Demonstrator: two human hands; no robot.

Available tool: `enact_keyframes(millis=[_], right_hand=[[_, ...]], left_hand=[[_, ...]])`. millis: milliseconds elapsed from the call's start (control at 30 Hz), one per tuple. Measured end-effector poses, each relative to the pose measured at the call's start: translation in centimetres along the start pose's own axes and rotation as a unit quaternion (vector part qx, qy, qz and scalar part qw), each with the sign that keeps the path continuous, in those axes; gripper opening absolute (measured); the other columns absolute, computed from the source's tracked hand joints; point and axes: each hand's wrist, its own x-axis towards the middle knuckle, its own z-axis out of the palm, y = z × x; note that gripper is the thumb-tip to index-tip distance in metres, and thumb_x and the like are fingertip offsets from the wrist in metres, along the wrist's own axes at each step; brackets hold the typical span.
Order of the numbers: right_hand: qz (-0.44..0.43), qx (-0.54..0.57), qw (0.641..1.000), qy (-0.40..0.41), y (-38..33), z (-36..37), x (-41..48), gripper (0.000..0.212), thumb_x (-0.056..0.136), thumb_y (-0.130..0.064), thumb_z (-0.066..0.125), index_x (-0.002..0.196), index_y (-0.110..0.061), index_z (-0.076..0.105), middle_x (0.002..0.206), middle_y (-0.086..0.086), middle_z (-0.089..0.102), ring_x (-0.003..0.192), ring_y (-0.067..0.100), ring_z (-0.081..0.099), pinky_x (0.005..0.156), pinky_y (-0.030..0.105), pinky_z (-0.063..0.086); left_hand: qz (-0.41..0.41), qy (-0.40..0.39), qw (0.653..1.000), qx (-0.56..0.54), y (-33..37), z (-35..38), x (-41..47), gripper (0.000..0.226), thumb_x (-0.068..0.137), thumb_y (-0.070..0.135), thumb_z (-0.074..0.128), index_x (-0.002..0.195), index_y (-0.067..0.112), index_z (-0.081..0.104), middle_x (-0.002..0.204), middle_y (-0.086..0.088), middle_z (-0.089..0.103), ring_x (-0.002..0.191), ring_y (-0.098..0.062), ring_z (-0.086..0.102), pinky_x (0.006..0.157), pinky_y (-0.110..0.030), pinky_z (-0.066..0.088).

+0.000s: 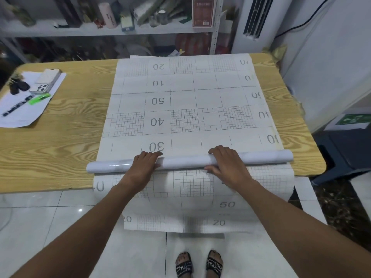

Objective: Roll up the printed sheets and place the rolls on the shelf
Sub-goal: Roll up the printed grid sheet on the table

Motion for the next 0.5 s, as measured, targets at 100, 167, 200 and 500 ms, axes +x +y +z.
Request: enact_keyframes(millis=[100,167,200,500], right_hand=[[0.003,-0.004,1.000,-0.003,-0.1,0.0,0.1,0.046,0.082,-0.045,0.065,0.112,-0.012,0.056,0.107,0.004,0.055,0.092,0.025,0.052,0.084,0.036,0.040],[0.006,-0.019,1.000,-0.010,-0.1,0.0,0.2,0.045,0.083,-0.046,0.063,0.114,-0.013,0.056,0.111,0.003,0.054,0.096,0.024,0.051,0.086,0.035,0.039],[0.007,-0.023,1.000,-0.014,-0.2,-0.1,0.3,0.045,0.084,-0.046,0.062,0.115,-0.014,0.056,0.113,0.003,0.053,0.098,0.024,0.049,0.087,0.035,0.037],[0.018,-0.042,0.998,-0.030,-0.3,-0.6,0.9,0.042,0.092,-0.047,0.047,0.123,-0.019,0.053,0.122,-0.001,0.047,0.107,0.021,0.042,0.093,0.032,0.032]], left_hand=[[0.000,0.016,1.000,-0.011,-0.8,0.7,0.0,0.043,0.084,-0.009,0.049,0.123,0.007,0.050,0.111,-0.011,0.057,0.105,-0.032,0.046,0.085,-0.030,0.028],[0.007,0.013,1.000,-0.003,-1.2,0.9,0.0,0.043,0.080,-0.011,0.052,0.118,0.008,0.053,0.107,-0.009,0.058,0.100,-0.030,0.048,0.082,-0.027,0.026],[0.018,0.016,1.000,0.001,-1.2,0.8,0.0,0.037,0.082,-0.007,0.050,0.116,0.007,0.054,0.105,-0.009,0.058,0.098,-0.029,0.048,0.082,-0.026,0.026],[0.017,0.029,0.999,0.038,0.0,0.0,0.2,0.035,0.079,0.022,0.068,0.106,0.001,0.061,0.096,-0.018,0.056,0.081,-0.035,0.053,0.071,-0.044,0.047]])
